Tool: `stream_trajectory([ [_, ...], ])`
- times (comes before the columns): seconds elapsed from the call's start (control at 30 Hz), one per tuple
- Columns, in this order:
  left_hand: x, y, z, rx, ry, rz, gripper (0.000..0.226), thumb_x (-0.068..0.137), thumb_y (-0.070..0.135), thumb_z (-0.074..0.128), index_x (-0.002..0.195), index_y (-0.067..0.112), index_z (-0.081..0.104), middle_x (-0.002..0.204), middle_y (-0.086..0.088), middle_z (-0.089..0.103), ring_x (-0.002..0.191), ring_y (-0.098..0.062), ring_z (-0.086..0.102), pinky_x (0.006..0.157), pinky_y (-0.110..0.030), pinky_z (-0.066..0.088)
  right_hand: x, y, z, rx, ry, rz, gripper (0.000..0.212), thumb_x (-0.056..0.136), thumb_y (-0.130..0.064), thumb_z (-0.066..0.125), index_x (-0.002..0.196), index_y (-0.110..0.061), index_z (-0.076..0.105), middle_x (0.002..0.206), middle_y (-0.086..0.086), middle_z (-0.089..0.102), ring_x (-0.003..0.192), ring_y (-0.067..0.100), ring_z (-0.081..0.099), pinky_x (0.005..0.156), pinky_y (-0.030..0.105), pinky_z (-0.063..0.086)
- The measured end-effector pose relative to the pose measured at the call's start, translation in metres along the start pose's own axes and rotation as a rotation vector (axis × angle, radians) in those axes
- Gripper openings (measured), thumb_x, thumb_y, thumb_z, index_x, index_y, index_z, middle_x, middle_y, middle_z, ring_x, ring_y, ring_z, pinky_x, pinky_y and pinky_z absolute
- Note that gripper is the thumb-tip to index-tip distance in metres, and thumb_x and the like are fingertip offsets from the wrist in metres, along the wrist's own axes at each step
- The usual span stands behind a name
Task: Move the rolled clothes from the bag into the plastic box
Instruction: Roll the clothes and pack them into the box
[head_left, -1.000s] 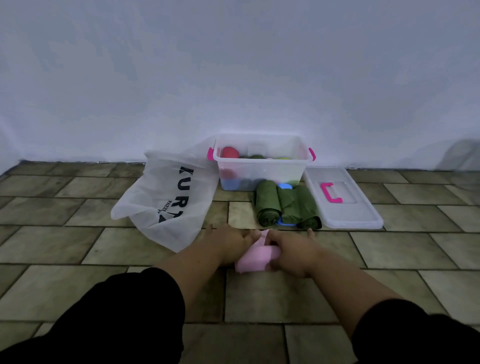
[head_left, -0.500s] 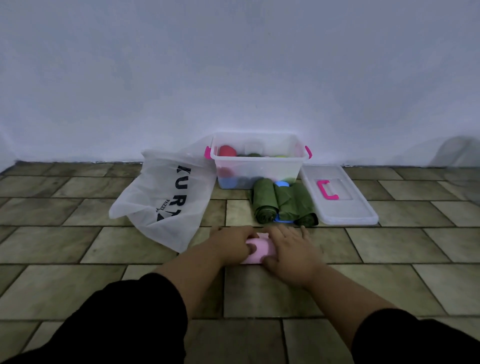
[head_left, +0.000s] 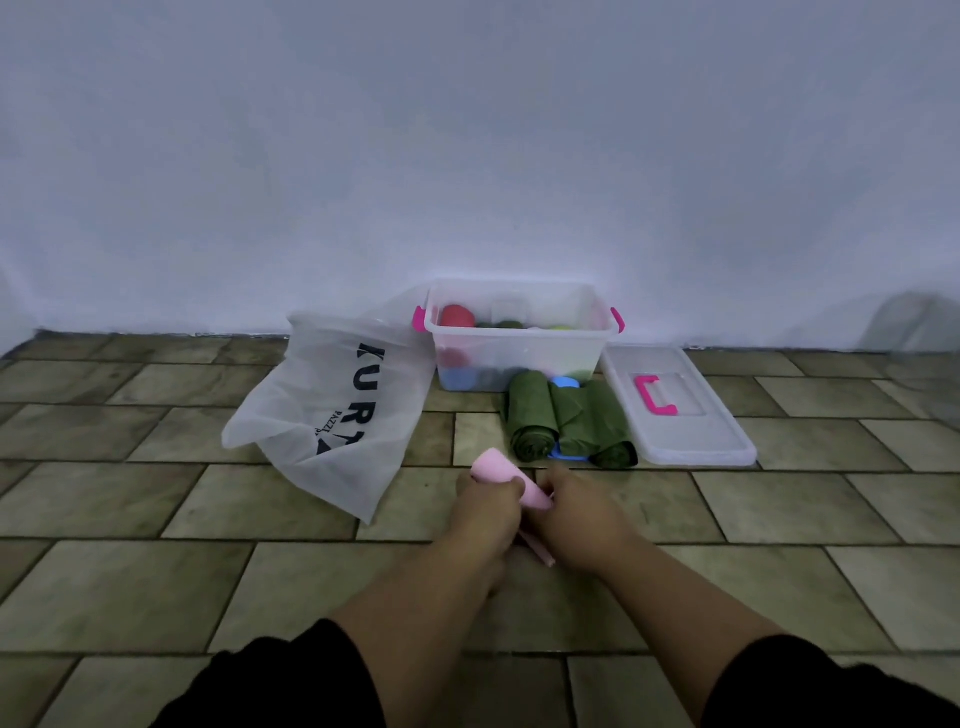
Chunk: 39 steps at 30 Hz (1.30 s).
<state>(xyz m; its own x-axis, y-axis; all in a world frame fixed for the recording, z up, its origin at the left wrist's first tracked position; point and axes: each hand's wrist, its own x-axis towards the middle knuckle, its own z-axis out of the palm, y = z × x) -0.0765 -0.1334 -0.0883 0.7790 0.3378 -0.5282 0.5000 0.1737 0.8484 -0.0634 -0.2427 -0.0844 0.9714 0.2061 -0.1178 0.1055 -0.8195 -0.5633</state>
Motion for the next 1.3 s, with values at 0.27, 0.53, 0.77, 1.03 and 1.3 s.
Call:
stream_trajectory([
  [0.27, 0.017, -0.008, -0.014, -0.144, -0.055, 0.132, 0.053, 0.089, 0.013, 0.059, 0.136, 0.022, 0.036, 0.130, -0.016, 0.050, 0.107, -0.036, 0.055, 0.086, -0.054, 0.052, -0.010, -0.005, 0.000, 0.301, -0.211, 0.065, 0.042, 0.076, -0.054, 0.067, 0.097, -0.018, 0.058, 0.093, -0.001, 0.069, 0.085, 0.014, 0.064, 0.075, 0.032, 0.052],
  [0.53, 0.040, 0.050, -0.021, 0.087, -0.325, 0.714, 0.072, 0.068, 0.033, 0.068, 0.130, 0.046, 0.036, 0.129, 0.014, 0.053, 0.119, -0.011, 0.052, 0.097, -0.032, 0.046, 0.041, -0.015, -0.038, 0.620, -0.162, -0.175, 0.046, 0.079, -0.012, 0.073, 0.121, -0.021, 0.054, 0.110, -0.005, 0.070, 0.097, 0.008, 0.067, 0.083, 0.028, 0.056],
  [0.77, 0.109, 0.153, -0.030, 0.931, 0.241, 0.724, 0.083, 0.090, 0.058, 0.036, 0.151, 0.016, -0.001, 0.160, -0.002, 0.004, 0.146, -0.021, 0.004, 0.116, -0.052, 0.007, 0.141, -0.051, -0.088, 0.525, 0.483, -0.241, 0.028, 0.085, -0.022, 0.066, 0.108, -0.020, 0.050, 0.093, -0.009, 0.059, 0.080, 0.009, 0.057, 0.055, 0.005, 0.039],
  [1.03, 0.154, 0.152, -0.024, 1.045, 0.165, 0.459, 0.085, 0.092, 0.060, 0.028, 0.148, 0.012, -0.014, 0.160, -0.007, -0.010, 0.146, -0.025, -0.008, 0.113, -0.058, -0.003, 0.251, -0.089, -0.092, -0.038, 0.090, 0.065, 0.050, 0.092, -0.024, 0.057, 0.129, 0.005, 0.040, 0.130, 0.023, 0.052, 0.118, 0.035, 0.052, 0.091, 0.035, 0.043],
  [1.3, 0.156, 0.151, -0.022, 1.092, 0.177, 0.454, 0.080, 0.094, 0.058, 0.022, 0.147, 0.014, -0.018, 0.159, -0.004, -0.016, 0.146, -0.023, -0.012, 0.111, -0.059, -0.006, 0.270, -0.108, -0.077, -0.250, -0.257, 0.053, 0.041, 0.092, -0.031, 0.059, 0.107, 0.006, 0.064, 0.097, 0.019, 0.064, 0.081, 0.026, 0.056, 0.073, 0.030, 0.042],
])
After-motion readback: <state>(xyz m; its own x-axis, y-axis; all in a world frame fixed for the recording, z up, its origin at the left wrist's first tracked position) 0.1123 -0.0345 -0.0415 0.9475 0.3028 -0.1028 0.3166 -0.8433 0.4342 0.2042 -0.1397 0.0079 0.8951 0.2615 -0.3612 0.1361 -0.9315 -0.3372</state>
